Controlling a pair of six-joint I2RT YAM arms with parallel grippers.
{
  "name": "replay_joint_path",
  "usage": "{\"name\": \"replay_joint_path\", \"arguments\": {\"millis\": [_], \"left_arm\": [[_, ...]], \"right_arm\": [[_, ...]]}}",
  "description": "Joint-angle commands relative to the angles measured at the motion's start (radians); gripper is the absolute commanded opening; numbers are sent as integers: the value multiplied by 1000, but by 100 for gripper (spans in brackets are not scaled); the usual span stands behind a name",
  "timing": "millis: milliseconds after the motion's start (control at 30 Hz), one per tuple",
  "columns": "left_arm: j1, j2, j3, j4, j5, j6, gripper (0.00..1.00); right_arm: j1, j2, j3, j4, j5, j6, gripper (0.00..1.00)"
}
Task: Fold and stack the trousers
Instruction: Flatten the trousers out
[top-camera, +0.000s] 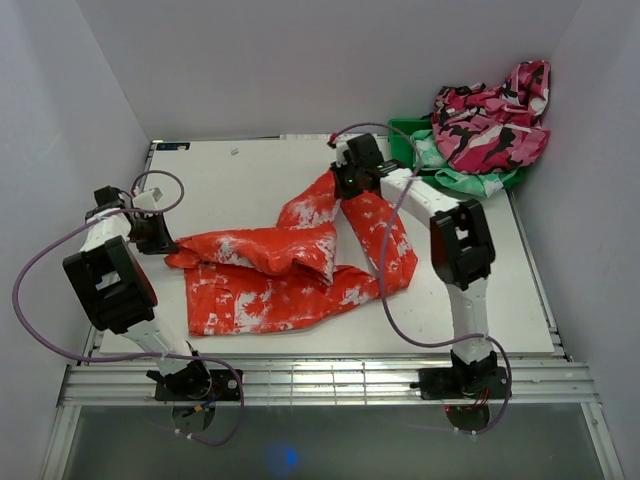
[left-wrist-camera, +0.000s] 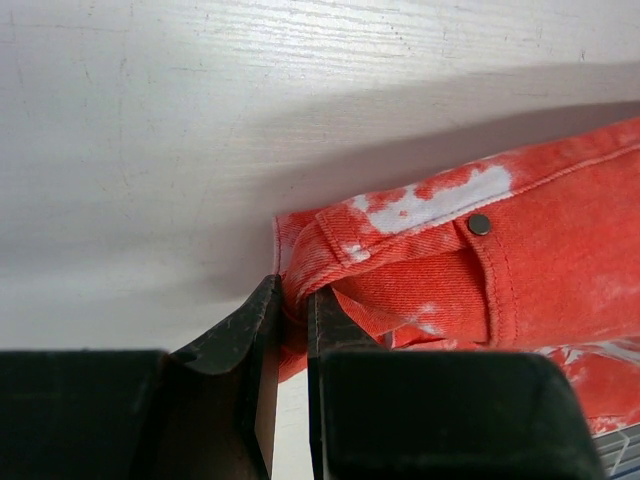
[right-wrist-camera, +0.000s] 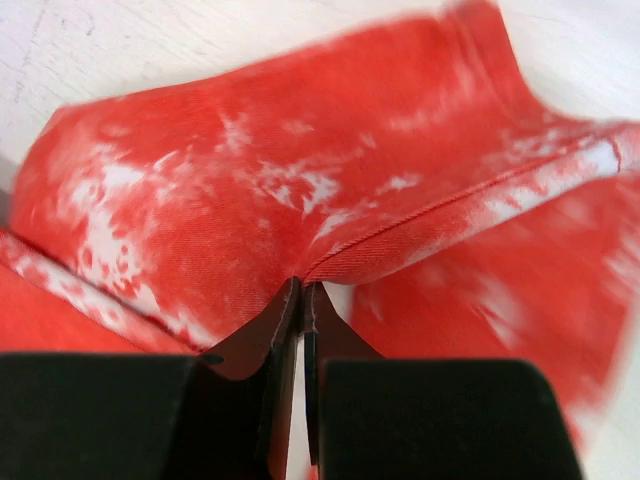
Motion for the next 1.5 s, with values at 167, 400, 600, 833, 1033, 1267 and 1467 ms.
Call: {"name": "replay_joint_path", "arguments": {"millis": [167,400,600,833,1033,1267,1467], "left_arm": [[12,-73,-18,127,-79,-53,0],[41,-64,17,178,-151,-66,0],[55,-46,43,202,-183,-31,0],[56,-11,83,160,-60,64,0],[56,43,118,112,-27,115,0],[58,14,115,121,-65,115,0],[56,45,147,106,-91,111,0]], "right_arm": [[-277,-553,-355,-18,5,-77,8],[-567,-820,-556,-148,31,-215,8],[-735,-907,-618,-290,16,-422,8],[-736,-757,-615,-455,-38,-525,8],[-727,-473,-290,-475,-94,-450,59],[-727,-584,-348,-568,-244,-736,94],[-724,-783,-656,-561,-282,-1026,98]]}}
